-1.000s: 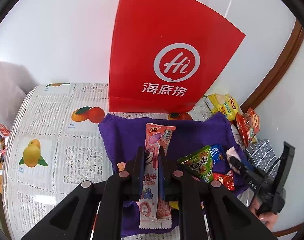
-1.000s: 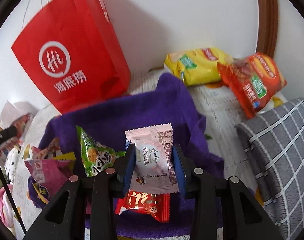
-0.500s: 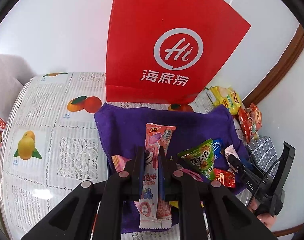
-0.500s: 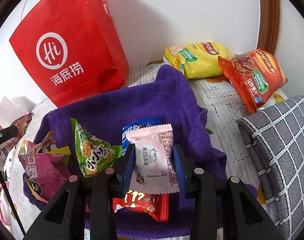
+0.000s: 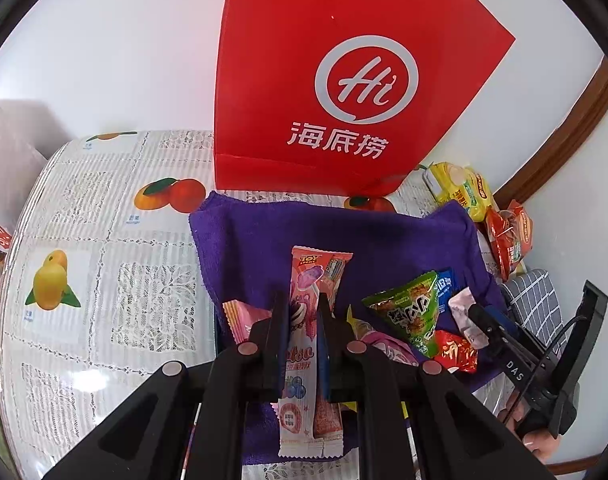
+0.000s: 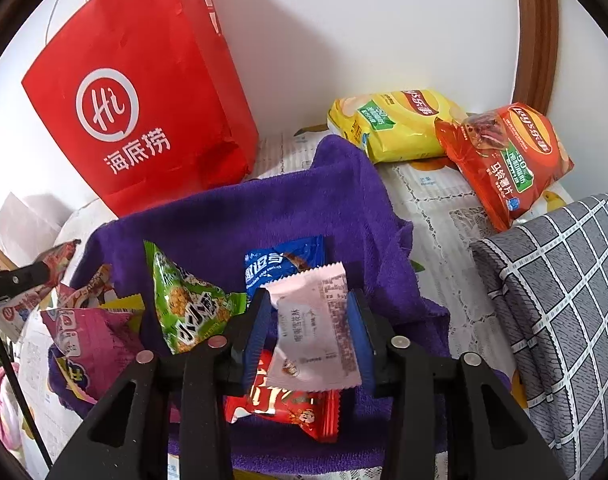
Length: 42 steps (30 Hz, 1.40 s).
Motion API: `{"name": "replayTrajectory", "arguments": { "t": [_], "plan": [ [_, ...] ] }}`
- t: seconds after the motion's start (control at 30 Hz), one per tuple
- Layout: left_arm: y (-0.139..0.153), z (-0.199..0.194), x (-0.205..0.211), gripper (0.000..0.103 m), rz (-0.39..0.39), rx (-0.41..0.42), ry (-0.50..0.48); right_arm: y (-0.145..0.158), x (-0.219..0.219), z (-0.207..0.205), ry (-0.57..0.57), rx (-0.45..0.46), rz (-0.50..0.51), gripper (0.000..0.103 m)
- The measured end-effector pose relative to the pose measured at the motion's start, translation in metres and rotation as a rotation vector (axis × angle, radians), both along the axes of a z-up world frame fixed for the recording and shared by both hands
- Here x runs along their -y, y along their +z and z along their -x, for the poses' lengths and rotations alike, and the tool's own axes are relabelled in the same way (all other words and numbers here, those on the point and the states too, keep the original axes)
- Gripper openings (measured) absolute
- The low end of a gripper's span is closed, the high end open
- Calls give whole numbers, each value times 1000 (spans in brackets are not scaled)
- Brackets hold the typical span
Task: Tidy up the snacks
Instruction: 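Lower both held packets onto the purple towel and open both tools, then grasp the yellow triangular chip bag with the right tool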
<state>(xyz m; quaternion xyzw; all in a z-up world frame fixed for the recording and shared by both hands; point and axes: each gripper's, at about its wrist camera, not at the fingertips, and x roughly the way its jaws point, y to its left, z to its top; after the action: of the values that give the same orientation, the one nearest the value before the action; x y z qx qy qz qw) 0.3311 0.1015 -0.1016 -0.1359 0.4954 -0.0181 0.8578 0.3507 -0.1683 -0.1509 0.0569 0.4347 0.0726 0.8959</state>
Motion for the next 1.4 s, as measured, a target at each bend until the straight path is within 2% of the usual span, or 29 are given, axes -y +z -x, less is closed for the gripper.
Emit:
{"name": "replayTrajectory", "arguments": {
  "t": [0.23,0.63,0.7,0.83,0.97,1.2,1.3,1.4],
  "plan": [
    [-5,-2,1,12,-8,-22,3,11,0,7,3,38,-28,45],
    [-3,-2,4,14,-12,-27,-8,13,1,8,2,41,-46,45],
    [-1,-2,4,21,-15,-30,-12,13,1,8,4,39,-54,45],
    [4,0,3,22,-17,-22,-13,16,3,10,9,38,-100,45],
    [9,3,0,23,-2,-12,-14,22,0,21,12,69,-88,45],
    [22,11,2,30,9,19,-28,29,4,57,28,48,-93,46],
    [28,15,7,37,18,31,-47,31,3,81,55,39,-63,62],
    [35,20,16,39,16,48,-74,28,1,105,76,26,-20,65]
  ]
}}
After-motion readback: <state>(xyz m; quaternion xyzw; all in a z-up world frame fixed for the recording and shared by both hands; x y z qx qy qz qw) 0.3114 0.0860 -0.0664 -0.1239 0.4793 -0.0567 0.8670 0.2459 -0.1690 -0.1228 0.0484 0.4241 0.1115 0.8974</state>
